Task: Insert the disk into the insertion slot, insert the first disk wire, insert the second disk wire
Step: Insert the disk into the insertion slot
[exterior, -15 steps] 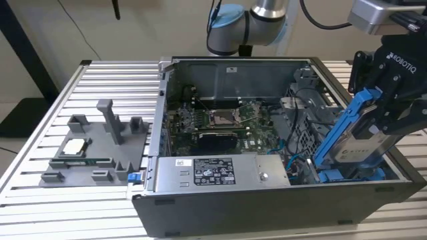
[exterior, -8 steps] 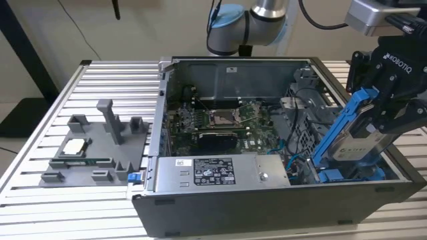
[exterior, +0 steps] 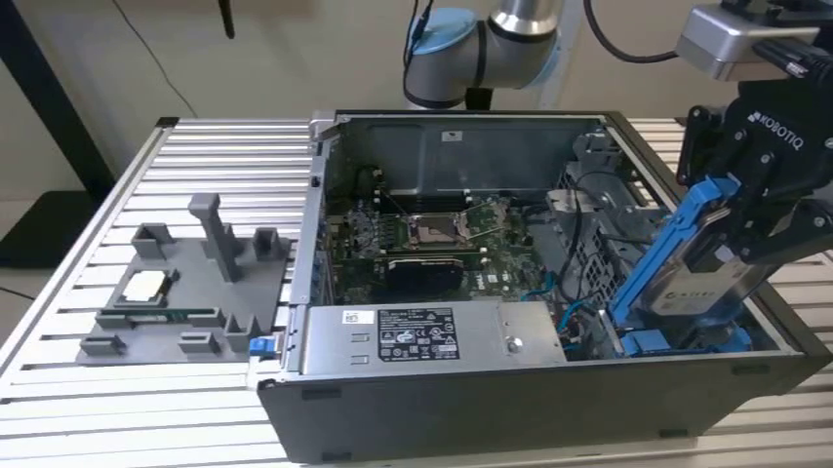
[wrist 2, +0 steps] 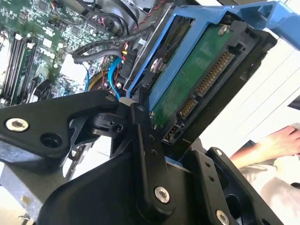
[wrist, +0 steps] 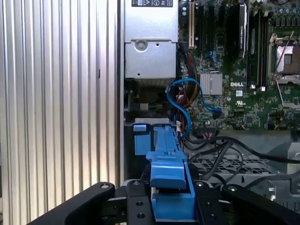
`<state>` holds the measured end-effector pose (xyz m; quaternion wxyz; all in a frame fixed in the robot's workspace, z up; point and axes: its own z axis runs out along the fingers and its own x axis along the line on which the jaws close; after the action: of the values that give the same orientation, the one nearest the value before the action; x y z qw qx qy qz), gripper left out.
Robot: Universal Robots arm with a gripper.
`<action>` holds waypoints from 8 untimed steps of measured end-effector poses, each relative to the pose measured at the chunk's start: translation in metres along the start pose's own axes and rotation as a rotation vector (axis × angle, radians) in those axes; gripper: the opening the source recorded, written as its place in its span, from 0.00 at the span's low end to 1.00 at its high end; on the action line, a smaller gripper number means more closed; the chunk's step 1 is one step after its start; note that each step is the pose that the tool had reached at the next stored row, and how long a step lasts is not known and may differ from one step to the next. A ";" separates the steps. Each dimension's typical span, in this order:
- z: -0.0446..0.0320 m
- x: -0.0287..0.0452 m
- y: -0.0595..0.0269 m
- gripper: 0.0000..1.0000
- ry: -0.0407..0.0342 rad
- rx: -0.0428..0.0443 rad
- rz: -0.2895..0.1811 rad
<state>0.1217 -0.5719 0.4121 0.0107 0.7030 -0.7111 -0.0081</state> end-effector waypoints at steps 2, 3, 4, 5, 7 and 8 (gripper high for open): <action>0.0018 -0.0009 0.0000 0.33 -0.0001 0.0000 0.000; 0.0027 -0.0013 -0.0001 0.33 0.0001 0.0001 0.000; 0.0036 -0.0016 -0.0002 0.33 0.0003 0.0001 0.000; 0.0050 -0.0018 -0.0002 0.33 -0.0001 0.0001 0.000; 0.0079 -0.0025 -0.0003 0.33 0.0001 0.0001 0.000; 0.0096 -0.0028 -0.0003 0.33 0.0003 0.0001 0.000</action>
<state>0.1218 -0.5691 0.4025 0.0107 0.7031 -0.7109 -0.0080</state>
